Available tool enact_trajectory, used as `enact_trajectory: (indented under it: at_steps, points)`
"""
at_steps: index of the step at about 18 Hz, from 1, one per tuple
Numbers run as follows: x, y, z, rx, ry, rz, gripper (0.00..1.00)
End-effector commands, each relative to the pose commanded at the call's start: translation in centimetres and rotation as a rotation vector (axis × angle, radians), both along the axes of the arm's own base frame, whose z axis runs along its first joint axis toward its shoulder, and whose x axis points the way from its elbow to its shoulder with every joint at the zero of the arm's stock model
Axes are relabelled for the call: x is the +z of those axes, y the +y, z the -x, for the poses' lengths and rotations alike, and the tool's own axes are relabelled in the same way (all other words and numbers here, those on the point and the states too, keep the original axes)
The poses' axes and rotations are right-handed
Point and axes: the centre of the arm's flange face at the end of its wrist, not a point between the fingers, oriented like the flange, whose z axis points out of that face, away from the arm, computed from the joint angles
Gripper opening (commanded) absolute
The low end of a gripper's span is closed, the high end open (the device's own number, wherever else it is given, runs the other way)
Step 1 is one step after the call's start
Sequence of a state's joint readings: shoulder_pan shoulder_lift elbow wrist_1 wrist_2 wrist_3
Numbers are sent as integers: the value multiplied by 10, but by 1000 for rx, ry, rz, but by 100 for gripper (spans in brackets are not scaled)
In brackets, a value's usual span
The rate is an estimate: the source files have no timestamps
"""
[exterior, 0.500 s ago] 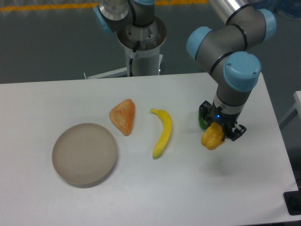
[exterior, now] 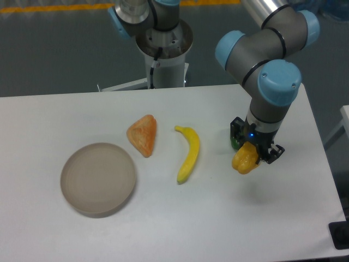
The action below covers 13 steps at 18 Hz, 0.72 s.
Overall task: Place the yellow pepper on the plate
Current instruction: 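Lift the yellow pepper held in the gripper off the table, then carry the yellow pepper over the banana toward the beige plate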
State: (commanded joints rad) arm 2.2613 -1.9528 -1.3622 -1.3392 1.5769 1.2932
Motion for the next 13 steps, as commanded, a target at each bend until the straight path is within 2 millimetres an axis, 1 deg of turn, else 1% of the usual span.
enact_trajectory:
  at_steps: [2,3,4,6,7,8,9,11,13]
  points:
    - [5,13,-33,-33,-5,-8,14]
    - [3,19,-49,-34,-9,-5,14]
    - [0,28,-75,-33,-15,0,13]
    - [-1,44,-118,-47,-20,-1,13]
    - [-6,53,-150,-45,-29,5,13]
    - [-11,57,-173,-52,-47,9,13]
    - [-25,58,-202,-62,-101,17,14]
    - [-41,57,-234,-73,-183,22,14]
    - [-50,57,-263,-74,-225,34,14]
